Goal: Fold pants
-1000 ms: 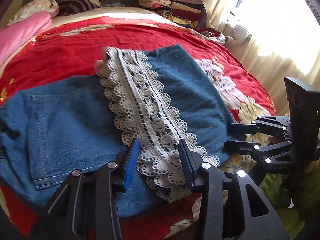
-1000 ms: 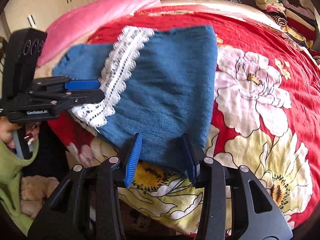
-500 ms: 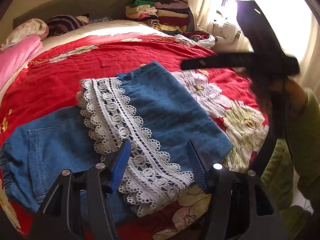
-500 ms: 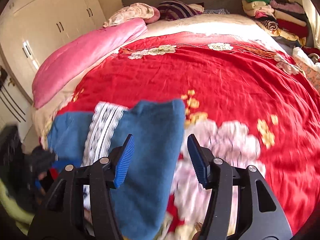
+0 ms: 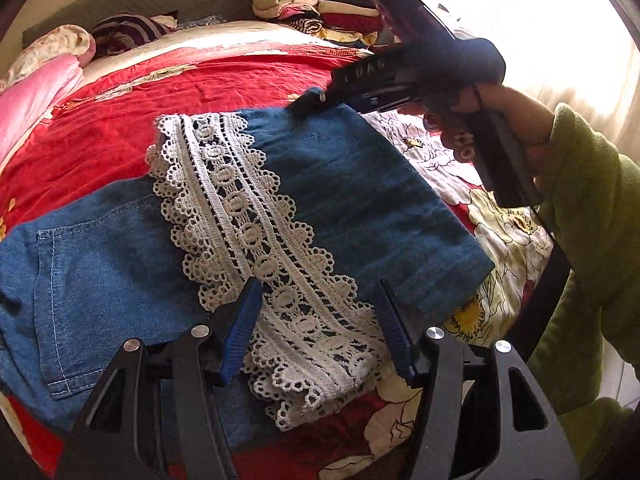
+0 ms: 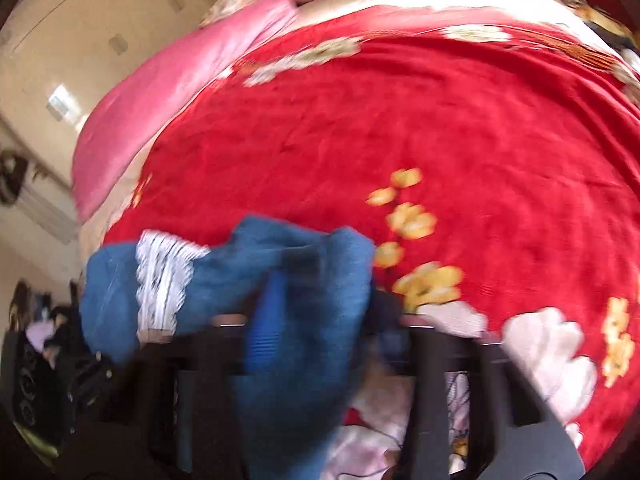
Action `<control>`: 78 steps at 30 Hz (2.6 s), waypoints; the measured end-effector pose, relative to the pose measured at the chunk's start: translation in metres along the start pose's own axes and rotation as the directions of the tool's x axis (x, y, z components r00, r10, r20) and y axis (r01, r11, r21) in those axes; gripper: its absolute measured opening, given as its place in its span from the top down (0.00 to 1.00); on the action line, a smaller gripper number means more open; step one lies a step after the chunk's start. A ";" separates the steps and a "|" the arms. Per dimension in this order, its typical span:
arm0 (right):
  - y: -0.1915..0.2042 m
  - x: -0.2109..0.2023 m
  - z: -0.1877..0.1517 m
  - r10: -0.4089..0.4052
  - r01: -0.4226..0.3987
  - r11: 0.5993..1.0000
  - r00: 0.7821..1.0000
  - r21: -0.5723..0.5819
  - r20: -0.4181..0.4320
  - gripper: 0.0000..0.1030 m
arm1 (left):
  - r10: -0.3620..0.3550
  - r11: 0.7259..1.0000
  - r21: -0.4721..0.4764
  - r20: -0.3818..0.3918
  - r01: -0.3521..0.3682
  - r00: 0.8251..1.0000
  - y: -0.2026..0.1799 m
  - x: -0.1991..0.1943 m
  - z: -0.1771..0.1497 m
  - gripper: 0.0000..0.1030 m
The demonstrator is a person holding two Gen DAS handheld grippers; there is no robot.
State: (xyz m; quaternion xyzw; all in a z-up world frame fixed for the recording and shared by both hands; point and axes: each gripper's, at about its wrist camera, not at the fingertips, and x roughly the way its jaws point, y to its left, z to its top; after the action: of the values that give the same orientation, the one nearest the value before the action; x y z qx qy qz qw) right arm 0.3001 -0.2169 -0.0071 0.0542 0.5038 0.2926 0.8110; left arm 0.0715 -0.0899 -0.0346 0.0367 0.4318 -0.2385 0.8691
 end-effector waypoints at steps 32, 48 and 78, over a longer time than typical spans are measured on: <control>0.051 -0.011 -0.076 -0.225 0.222 0.962 0.974 -0.160 -0.003 0.47 | 0.011 1.000 -0.011 -0.010 -0.011 1.000 -0.002 -0.004 -0.002 0.41; 0.080 -0.075 -0.079 -0.142 0.156 0.985 0.974 -0.071 0.180 0.16 | 0.069 0.996 -0.058 0.060 -0.066 0.996 0.005 -0.053 0.000 0.20; 0.235 -0.021 -0.016 0.003 0.032 0.916 0.996 -0.400 0.085 0.09 | 0.231 0.903 -0.387 0.075 -0.185 0.970 0.124 -0.126 -0.064 0.07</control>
State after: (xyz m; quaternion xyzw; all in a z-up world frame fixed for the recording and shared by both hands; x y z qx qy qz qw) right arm 0.1812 -0.0376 0.0916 -0.1047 0.3992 0.3811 0.8273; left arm 0.0151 0.0850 0.0050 -0.0991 0.4104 -0.0586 0.9046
